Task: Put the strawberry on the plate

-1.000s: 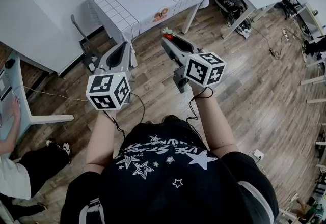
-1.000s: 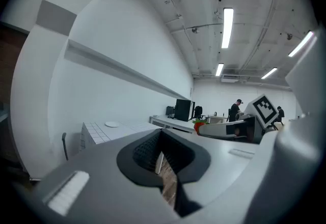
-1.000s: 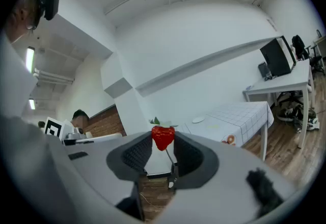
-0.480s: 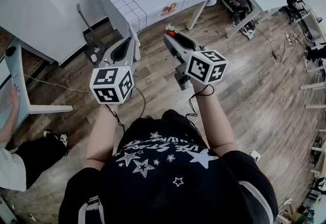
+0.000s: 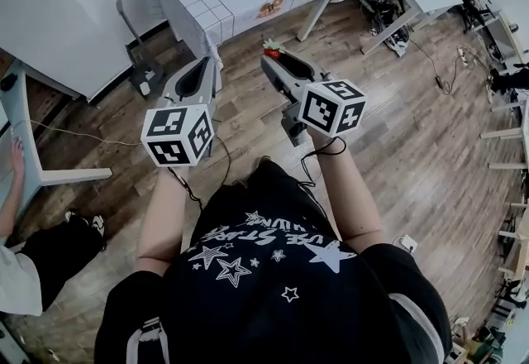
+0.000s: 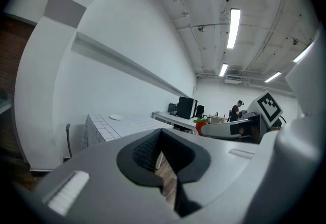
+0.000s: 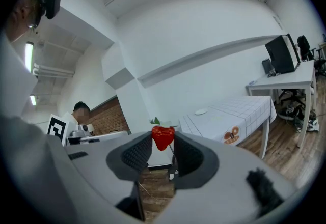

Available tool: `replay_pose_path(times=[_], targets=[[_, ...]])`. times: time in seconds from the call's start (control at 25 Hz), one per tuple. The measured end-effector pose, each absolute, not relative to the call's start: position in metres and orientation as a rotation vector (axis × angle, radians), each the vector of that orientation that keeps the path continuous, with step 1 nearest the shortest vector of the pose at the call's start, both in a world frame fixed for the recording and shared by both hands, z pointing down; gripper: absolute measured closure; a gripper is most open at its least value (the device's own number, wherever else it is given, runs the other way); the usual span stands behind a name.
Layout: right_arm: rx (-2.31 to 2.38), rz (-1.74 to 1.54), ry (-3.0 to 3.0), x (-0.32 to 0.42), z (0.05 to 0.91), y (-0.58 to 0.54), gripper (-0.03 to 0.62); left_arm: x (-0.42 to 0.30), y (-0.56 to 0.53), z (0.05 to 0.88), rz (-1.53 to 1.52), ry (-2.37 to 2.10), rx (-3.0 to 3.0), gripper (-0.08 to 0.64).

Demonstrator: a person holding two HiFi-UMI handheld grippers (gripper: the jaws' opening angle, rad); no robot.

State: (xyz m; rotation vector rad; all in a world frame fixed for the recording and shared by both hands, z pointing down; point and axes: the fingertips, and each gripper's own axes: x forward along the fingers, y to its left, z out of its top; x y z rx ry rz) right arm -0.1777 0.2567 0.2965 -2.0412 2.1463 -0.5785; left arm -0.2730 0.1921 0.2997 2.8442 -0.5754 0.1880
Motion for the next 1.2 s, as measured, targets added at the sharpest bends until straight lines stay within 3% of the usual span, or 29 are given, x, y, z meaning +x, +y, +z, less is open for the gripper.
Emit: replay_pose_path(times=[0.64,1.2], targets=[[-1.932,-0.643,2.174,-0.119,0.303,0.176,0.451,-0.239,0.124,0.304,0.239,-0.693,2.832,0.552],[-1.827,-0.714,2.198,0.015,0.328,0.134,0.451,-0.12,0.091,0.328,0.297,-0.814,2.782,0.551]])
